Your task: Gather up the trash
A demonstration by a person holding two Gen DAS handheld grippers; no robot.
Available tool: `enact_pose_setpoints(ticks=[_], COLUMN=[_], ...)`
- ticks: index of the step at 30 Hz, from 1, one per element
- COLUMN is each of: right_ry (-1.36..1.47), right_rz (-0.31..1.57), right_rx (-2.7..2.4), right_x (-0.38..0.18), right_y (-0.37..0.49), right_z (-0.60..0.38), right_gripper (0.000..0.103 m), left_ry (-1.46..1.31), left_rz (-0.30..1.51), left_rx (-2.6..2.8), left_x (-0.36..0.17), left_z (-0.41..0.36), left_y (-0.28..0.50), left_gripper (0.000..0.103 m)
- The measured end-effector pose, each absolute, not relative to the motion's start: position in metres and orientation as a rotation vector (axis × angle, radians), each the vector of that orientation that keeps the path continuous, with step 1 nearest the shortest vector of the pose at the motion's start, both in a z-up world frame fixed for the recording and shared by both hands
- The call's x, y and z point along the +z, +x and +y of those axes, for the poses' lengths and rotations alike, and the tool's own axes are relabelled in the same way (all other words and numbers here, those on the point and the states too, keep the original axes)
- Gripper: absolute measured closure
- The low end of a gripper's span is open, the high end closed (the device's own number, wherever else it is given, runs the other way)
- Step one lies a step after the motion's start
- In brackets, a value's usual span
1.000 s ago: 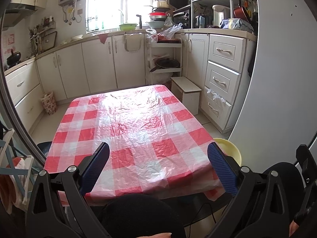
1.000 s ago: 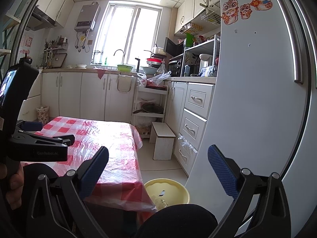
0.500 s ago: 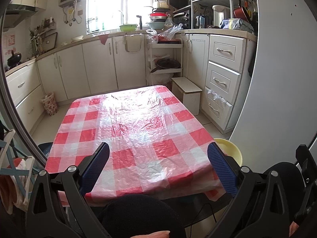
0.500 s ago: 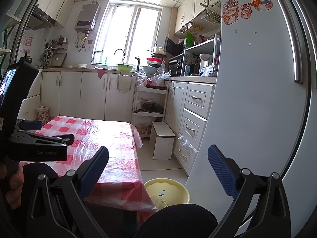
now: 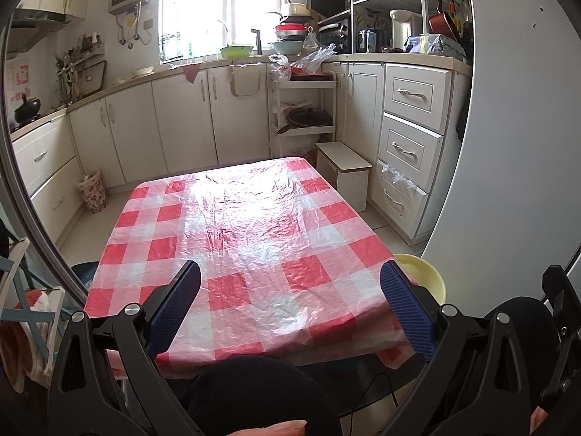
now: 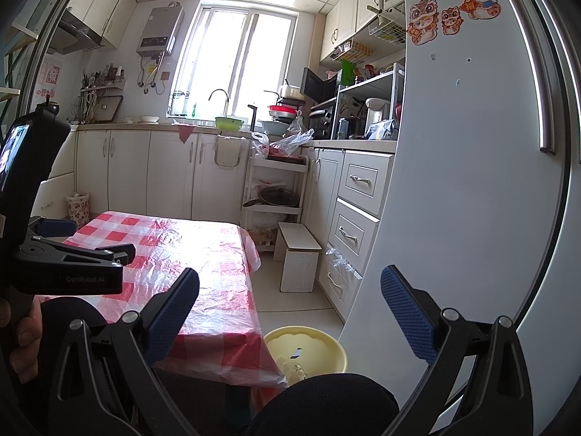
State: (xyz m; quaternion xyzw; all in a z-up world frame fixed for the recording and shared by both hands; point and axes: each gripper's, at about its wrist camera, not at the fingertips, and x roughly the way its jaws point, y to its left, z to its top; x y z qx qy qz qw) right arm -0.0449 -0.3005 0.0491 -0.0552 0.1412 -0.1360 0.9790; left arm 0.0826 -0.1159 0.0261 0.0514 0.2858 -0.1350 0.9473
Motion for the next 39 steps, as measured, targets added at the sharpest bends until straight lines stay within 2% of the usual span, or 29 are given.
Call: enact_pose_setpoints(ticks=[39], right_ry=[-0.115], right_rz=[0.29], right_rx=[-0.273], right_x=[0.0486], right_y=[-0.0446], right_z=[-0.3012], right_gripper=[0.007], left_ry=[0.107], left_rz=[0.573], left_rx=[-0.265], left_x=[0.0292], left_z=[-0.1162], left_y=[0.0813], left_gripper=[0.008])
